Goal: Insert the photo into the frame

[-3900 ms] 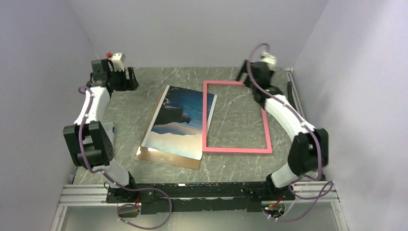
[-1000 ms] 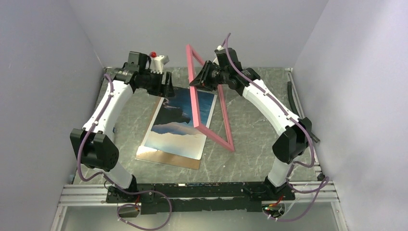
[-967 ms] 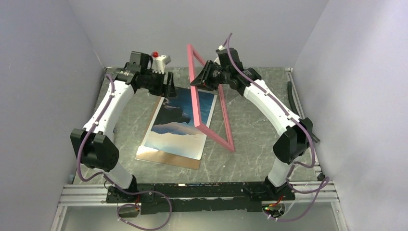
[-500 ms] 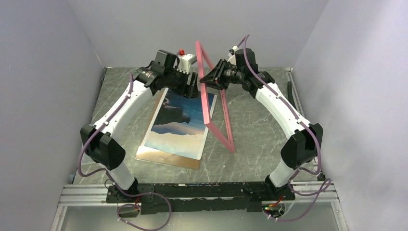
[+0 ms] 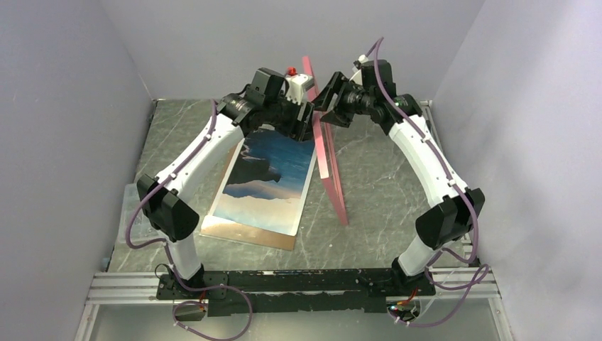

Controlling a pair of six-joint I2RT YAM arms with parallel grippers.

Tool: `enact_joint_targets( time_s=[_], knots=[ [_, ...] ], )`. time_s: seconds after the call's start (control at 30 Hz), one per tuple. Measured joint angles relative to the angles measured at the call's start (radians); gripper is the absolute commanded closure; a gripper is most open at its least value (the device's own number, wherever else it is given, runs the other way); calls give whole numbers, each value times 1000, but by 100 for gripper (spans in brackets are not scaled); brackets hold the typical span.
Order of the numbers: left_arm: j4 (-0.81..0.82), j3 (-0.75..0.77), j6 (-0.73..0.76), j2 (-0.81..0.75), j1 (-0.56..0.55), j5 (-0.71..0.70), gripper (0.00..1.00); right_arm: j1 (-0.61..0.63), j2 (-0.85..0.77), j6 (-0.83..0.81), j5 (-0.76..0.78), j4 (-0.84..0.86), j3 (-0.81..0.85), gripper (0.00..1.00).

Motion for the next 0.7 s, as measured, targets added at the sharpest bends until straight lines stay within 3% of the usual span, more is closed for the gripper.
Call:
enact_joint_targets(
  time_s=[0.2, 0.47, 0.7],
  knots=[
    [-5, 50, 5, 33, -55, -61, 27, -2, 48, -147, 127, -201, 237, 33],
    [-20, 139, 18, 124, -117, -125, 27, -9, 64, -288, 283, -364, 299, 34],
    [-19, 154, 20, 149, -122, -150, 25, -38, 64, -356, 375, -437, 302, 55]
  ],
)
